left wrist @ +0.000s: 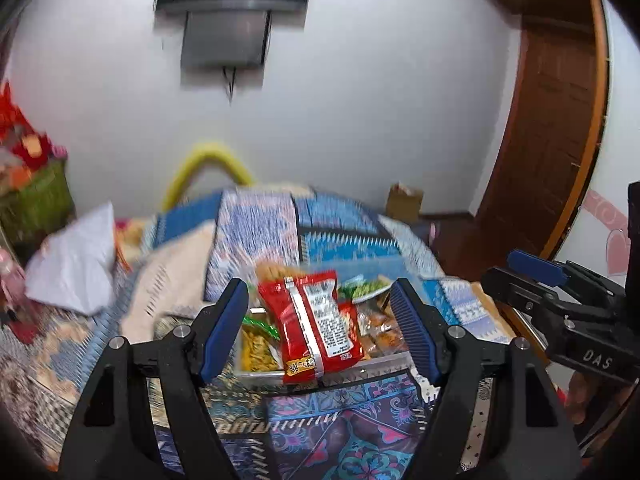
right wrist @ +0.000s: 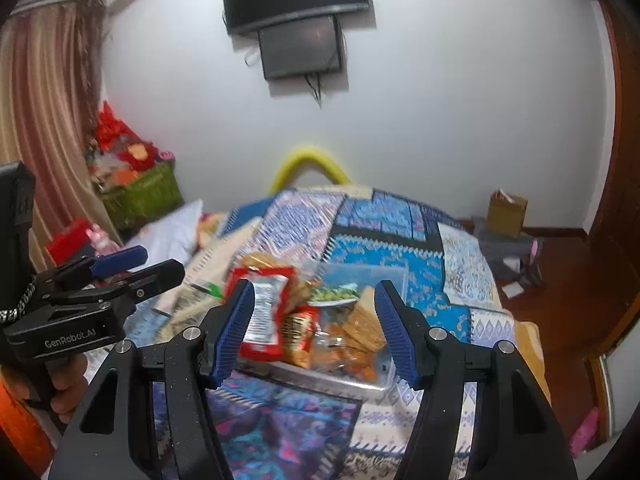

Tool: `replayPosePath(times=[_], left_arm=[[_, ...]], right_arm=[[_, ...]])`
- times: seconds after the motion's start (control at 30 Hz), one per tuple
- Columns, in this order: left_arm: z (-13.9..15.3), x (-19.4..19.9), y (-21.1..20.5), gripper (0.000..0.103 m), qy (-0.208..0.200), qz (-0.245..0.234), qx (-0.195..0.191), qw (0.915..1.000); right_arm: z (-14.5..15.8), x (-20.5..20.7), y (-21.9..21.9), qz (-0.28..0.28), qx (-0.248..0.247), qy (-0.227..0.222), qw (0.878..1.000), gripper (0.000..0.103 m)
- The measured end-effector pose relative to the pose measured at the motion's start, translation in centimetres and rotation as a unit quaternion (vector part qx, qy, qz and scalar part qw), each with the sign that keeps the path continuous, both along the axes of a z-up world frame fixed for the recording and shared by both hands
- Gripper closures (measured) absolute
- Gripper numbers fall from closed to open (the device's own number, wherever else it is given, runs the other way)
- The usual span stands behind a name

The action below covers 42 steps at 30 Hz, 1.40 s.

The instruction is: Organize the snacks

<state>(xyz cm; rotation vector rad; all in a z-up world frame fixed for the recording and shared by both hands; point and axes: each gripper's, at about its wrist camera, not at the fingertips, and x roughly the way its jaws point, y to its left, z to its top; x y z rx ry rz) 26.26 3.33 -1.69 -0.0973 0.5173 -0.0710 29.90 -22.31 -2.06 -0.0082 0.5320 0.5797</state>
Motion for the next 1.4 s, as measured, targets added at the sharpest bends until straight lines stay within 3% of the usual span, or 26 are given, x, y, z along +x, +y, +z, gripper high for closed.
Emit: replayPosePath(times=[0.17,0.27,0.37,0.5,0.63,1.4], left_arm=[[3.4,-5.9,-0.5,0.030,-0.062,0.001,0.010,0.9980],[4.8,-9.0,-0.3,0.019,-0.087,0.007,0.002,0.9962],[5.6,-11.1,-0.3,0.015,-0.106,0.008,0.003,0.9943],[6.0,-12.9,-0.6,0.004,-0.124,0.021,0.017,0.9919],[5.9,-14.3,-0.5,0.002,-0.131,0.024,0.009,0.9910],[5.1,-16.0,-1.0,0.001,-0.124,0.022,0.015,0.9919]], right_arm=[[2.5,-4.1,-0.9,0.000,0.026,-0.036,0.999,0.044],[3.6,-6.4,-1.6,0.002,0.043,-0.055,0.998,0.042],[4.5,-8.5,-2.0,-0.001,0.054,-0.078,0.996,0.022],[4.9,-10.2,-2.2,-0.006,0.053,-0.101,0.993,0.018],[4.8,-11.4,-2.5,-0.019,0.058,-0.113,0.992,0.000],[4.0,-14.1,-3.5,-0.016,0.057,-0.124,0.991,0.000]])
